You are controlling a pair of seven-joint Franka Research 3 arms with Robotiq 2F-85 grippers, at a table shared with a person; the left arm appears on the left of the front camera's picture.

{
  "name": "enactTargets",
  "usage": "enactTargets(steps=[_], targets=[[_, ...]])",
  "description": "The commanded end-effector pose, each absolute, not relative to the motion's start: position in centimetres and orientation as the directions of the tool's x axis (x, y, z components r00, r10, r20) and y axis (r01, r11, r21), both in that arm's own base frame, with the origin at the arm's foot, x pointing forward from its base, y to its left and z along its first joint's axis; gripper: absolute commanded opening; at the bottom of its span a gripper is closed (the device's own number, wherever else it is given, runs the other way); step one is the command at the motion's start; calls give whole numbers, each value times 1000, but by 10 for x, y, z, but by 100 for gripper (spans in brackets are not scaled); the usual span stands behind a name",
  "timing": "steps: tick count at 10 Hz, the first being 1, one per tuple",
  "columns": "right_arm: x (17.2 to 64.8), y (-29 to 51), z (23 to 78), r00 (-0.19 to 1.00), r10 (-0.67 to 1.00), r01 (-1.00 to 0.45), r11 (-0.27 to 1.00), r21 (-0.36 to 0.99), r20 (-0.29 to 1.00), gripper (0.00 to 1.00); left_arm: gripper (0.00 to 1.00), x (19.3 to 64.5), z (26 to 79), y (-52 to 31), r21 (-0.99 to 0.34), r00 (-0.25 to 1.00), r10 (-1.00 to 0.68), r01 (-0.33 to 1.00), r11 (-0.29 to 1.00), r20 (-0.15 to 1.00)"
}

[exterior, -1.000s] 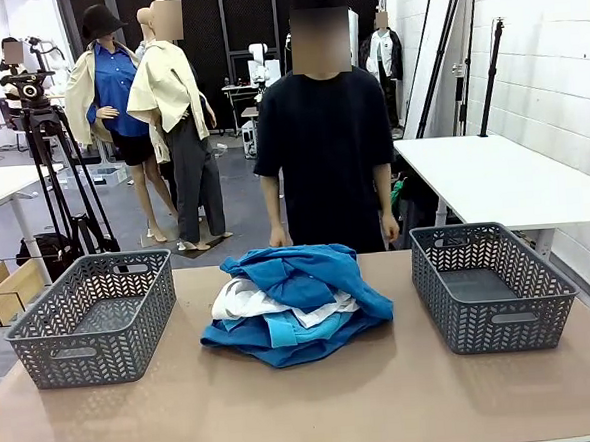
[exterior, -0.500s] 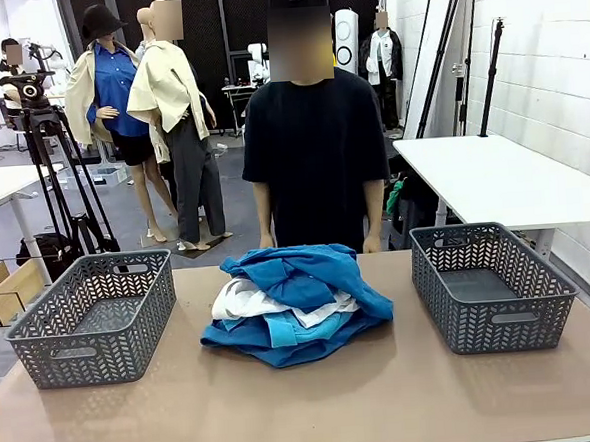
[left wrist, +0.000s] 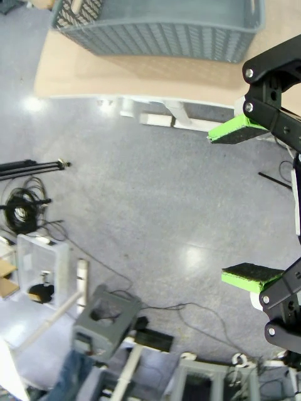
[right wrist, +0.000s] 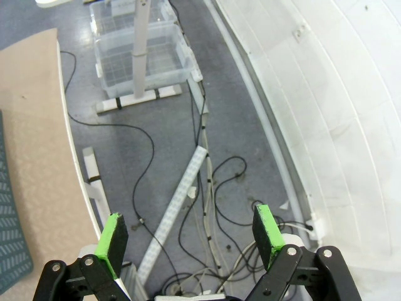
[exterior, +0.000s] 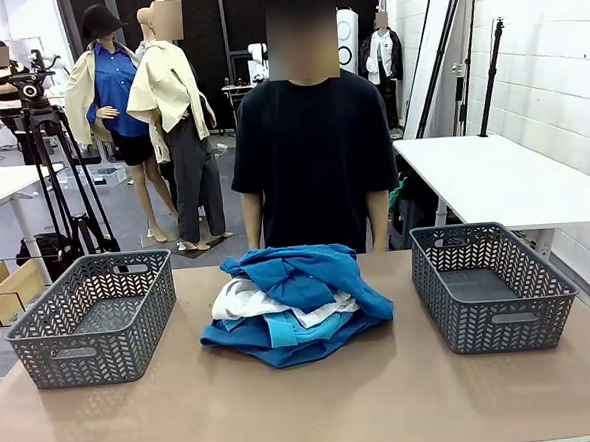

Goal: Sort the tops and bottoms.
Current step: Lift clothes from the center of the table with your left hand.

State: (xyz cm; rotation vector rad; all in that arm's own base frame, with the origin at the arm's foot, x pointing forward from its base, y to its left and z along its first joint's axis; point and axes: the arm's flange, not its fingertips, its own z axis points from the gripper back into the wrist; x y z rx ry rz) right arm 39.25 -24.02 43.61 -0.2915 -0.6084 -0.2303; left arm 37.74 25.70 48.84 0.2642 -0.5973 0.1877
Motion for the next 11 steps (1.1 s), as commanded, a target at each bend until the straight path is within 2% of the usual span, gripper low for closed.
enactTargets(steps=[1, 3, 6, 7, 8, 10, 11], targets=[[395, -240, 435, 798, -124, 293, 935, -199, 590, 100, 100, 394, 520, 240, 190, 782, -12, -136, 972, 624], [395, -240, 435, 798, -124, 293, 935, -199, 590, 100, 100, 409, 568, 201, 151, 708, -99, -11, 989, 700], [395, -240, 435, 798, -124, 293, 935, -199, 590, 100, 100, 432, 620, 103, 107, 610, -322, 361, 926, 724], [395, -240, 435, 798, -124, 293, 935, -199, 590, 100, 100, 435, 629, 60, 57, 594, -427, 539, 841, 682], [395, -240, 435, 798, -124, 293, 935, -199, 590, 100, 100, 432, 629, 24, 47, 562, -524, 652, 757, 640], [395, -240, 435, 798, -124, 293, 935, -199, 590, 100, 100, 418, 620, -34, 96, 354, -699, 851, 516, 621], [395, -240, 435, 798, -124, 293, 935, -199, 590, 100, 100, 415, 609, -58, 139, 262, -729, 887, 440, 632]])
